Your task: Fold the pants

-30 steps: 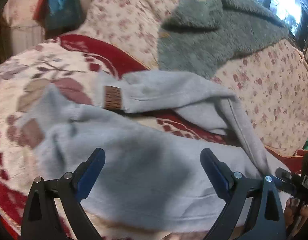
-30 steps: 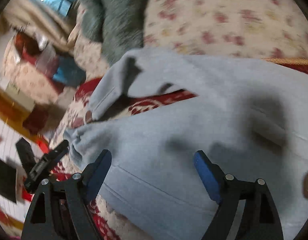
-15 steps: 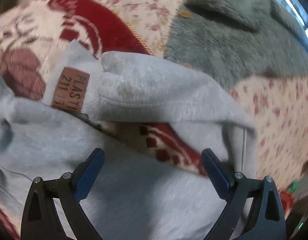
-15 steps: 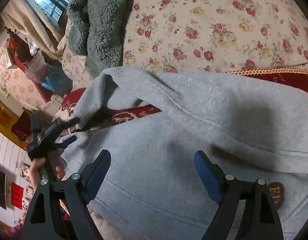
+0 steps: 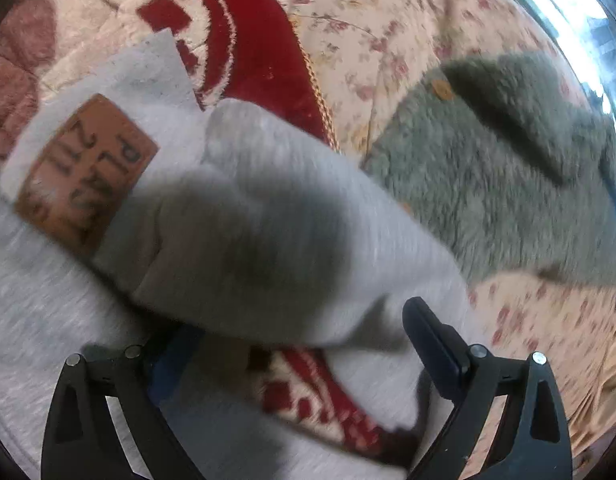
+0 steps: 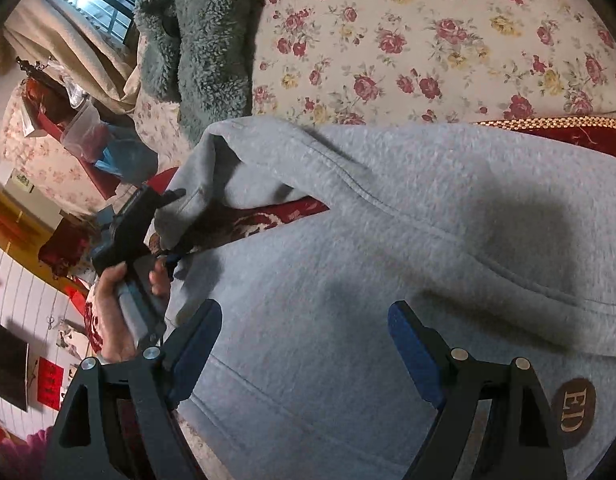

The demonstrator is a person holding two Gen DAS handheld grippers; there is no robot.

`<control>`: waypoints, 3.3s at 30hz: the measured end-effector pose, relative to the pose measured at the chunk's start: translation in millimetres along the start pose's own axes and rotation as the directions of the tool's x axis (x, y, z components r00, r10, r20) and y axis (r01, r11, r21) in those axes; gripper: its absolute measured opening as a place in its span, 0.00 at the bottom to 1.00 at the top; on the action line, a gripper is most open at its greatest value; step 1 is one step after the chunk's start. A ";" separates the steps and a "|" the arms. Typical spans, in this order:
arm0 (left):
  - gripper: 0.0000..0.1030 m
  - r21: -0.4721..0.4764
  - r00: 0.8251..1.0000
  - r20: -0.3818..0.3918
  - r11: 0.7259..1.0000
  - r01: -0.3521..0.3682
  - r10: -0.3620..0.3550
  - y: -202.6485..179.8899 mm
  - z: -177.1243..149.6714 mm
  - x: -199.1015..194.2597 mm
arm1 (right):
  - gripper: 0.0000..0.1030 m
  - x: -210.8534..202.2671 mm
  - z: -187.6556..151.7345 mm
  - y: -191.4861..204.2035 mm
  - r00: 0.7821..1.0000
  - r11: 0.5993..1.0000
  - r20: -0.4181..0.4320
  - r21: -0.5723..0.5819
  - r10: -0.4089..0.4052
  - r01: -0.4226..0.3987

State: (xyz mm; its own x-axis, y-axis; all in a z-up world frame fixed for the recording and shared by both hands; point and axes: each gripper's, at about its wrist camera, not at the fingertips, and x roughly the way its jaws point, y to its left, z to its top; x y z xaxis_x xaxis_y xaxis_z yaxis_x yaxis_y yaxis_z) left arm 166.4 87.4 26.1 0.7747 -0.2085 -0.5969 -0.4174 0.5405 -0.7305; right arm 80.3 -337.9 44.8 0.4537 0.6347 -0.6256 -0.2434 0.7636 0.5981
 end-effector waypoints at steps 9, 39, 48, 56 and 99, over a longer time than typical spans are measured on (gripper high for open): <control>0.32 0.071 1.000 -0.012 0.997 0.004 -0.003 -16.4 15.0 -13.4 | 0.86 -3.7 5.7 -3.9 0.987 0.992 0.097 0.005 -0.129 0.129; 0.16 0.352 0.996 -0.060 0.935 -0.038 0.063 -49.2 72.5 -95.9 | 0.10 -43.5 66.3 42.3 0.884 0.827 0.151 -0.313 -0.442 0.467; 0.16 0.398 0.998 -0.061 0.917 0.004 0.022 -31.7 82.2 -158.4 | 0.10 -73.5 28.0 85.5 0.908 0.820 0.152 -0.390 -0.391 0.419; 0.16 0.424 0.994 -0.094 0.906 -0.009 0.054 41.5 53.3 -198.2 | 0.10 -62.5 -48.2 85.5 0.931 0.831 0.044 -0.439 -0.361 0.343; 1.00 0.730 0.956 -0.292 0.646 0.222 0.001 -63.4 -213.8 -183.0 | 0.75 -207.4 -102.1 -81.1 0.971 0.944 0.163 0.308 -0.173 0.117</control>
State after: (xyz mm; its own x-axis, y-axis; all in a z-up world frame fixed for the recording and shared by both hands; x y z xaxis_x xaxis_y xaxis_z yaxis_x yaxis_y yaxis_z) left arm -50.5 -83.0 110.7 0.6015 -0.4370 -0.6687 0.2494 0.8980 -0.3625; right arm -81.5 -519.3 75.0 0.6223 0.4648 -0.6299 0.0876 0.7582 0.6461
